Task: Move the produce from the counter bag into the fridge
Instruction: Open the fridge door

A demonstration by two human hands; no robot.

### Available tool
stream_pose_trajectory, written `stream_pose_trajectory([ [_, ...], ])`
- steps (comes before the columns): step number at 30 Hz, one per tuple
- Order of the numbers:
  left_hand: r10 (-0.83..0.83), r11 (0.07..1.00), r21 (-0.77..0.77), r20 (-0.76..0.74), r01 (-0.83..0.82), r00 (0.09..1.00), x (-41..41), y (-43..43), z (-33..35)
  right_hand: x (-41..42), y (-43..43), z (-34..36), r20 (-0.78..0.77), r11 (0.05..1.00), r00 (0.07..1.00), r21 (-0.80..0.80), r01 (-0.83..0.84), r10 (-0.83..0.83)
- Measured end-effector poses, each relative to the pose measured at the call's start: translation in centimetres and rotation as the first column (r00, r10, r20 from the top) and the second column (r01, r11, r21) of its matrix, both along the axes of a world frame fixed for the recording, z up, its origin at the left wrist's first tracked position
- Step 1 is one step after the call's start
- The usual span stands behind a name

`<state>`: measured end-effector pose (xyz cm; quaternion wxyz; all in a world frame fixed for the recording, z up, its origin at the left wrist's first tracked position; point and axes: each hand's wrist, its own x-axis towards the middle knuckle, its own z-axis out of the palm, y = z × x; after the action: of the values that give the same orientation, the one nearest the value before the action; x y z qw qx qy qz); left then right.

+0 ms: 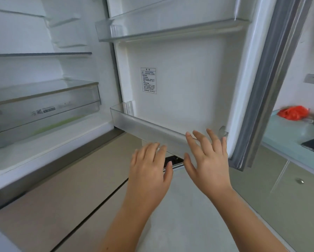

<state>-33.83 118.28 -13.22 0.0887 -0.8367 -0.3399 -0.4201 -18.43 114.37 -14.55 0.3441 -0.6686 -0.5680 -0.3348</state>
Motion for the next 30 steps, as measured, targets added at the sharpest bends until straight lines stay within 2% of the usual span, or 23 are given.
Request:
stream_pose_trajectory([
  [7,-0.124,0.992,-0.023,-0.018,0.123,0.992,6.5,2.5,0.1,6.7,1.4,0.3,-0.081,0.995,0.992,-0.027,0.1,-0.102],
  [16,-0.165,0.985,-0.063,-0.064,0.161,0.984,12.0,5.1,0.2,12.9,3.7,1.0,-0.132,0.984,0.979,-0.107,0.143,-0.156],
  [24,-0.194,0.981,-0.022,-0.015,0.194,0.981,13.8,6.4,-0.2,14.2,4.3,1.0,-0.118,0.977,0.977,-0.144,0.158,-0.176],
  [30,-0.279,0.96,-0.014,-0.025,0.279,0.96,14.2,6.5,0.3,12.9,2.4,1.3,-0.121,0.959,0.963,-0.183,0.216,-0.24],
])
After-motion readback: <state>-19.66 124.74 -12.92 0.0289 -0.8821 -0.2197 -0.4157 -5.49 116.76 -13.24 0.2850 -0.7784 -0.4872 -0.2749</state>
